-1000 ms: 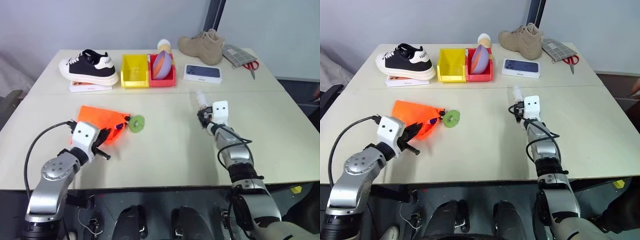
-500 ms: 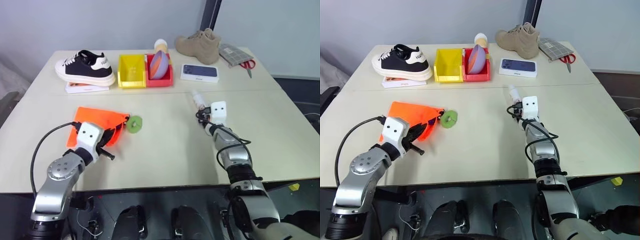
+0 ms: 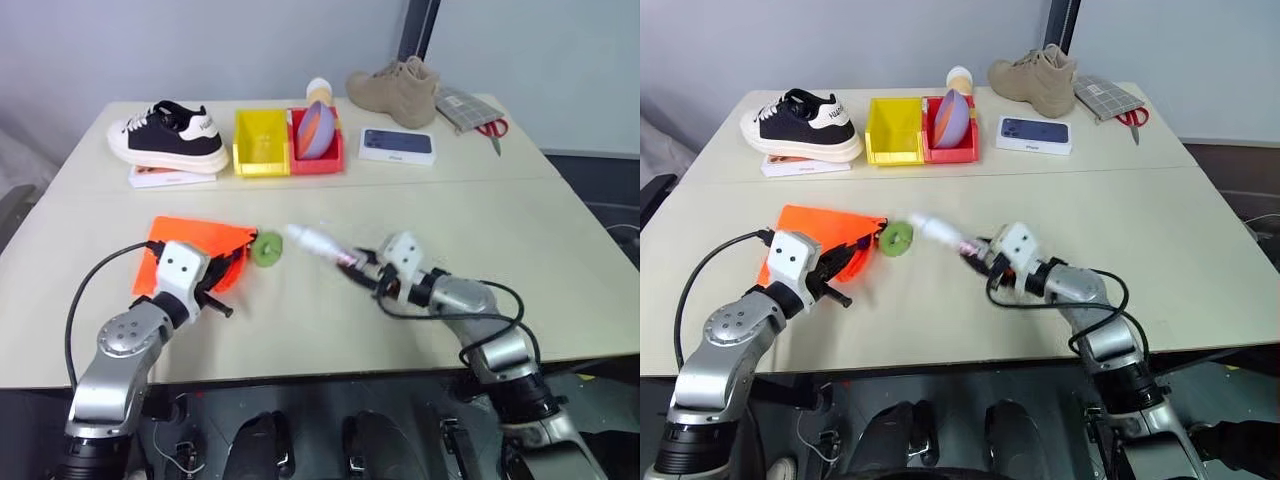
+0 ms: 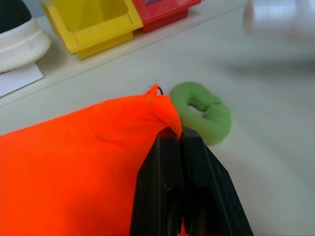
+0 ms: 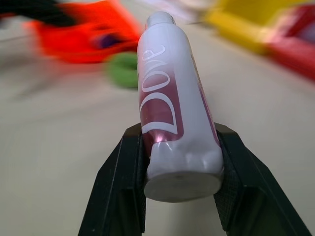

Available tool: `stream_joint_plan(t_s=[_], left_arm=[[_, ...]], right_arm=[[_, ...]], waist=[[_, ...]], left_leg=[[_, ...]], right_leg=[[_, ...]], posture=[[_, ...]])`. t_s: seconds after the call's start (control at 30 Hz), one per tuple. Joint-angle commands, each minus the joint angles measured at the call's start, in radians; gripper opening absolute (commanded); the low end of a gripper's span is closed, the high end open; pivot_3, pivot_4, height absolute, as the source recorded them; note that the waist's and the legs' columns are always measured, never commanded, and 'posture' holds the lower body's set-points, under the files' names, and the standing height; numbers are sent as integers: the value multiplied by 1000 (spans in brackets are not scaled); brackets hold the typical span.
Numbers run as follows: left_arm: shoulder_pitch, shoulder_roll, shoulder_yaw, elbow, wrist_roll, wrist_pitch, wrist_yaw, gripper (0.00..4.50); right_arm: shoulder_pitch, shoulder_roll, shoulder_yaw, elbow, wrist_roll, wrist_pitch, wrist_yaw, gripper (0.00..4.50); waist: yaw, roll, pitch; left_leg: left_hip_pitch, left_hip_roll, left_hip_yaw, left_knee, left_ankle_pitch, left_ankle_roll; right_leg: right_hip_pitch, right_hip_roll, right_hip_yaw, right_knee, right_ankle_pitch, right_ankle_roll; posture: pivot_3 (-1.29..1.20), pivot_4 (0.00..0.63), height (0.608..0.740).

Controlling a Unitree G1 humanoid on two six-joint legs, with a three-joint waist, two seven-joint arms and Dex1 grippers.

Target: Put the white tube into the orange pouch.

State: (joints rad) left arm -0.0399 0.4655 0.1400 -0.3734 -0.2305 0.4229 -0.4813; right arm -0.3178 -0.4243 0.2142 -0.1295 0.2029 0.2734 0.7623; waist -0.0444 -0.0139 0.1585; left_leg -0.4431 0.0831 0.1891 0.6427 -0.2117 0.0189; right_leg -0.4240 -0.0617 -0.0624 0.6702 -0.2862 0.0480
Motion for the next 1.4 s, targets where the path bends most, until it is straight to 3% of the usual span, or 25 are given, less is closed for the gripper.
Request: stream_joint_plan(t_s=[0.03, 0.77, 1.4], left_arm=[[-9, 5, 20, -32, -19, -18, -4, 0], [23, 7, -48, -172, -135, 50, -75, 0], [55, 70, -105, -311, -307, 213, -145, 0]], right_arm=[[-27, 2, 37, -66, -6, 21, 24, 1199], [-246, 238, 203, 201, -125, -58, 32, 1199], [-294, 299, 249, 266, -206, -86, 45, 1199]], waist=[[1, 0, 0], [1, 0, 0], [0, 0, 0]], left_leg=[[0, 0, 0, 0, 0, 0], [-1, 0, 0, 1, 1, -3], [-1, 0, 0, 1, 1, -7]], right_leg=[[0, 0, 0, 0, 0, 0], [0, 0, 0, 0, 0, 0], [0, 0, 0, 0, 0, -1]], posture=[[0, 150, 740], [0, 150, 740], [0, 150, 740]])
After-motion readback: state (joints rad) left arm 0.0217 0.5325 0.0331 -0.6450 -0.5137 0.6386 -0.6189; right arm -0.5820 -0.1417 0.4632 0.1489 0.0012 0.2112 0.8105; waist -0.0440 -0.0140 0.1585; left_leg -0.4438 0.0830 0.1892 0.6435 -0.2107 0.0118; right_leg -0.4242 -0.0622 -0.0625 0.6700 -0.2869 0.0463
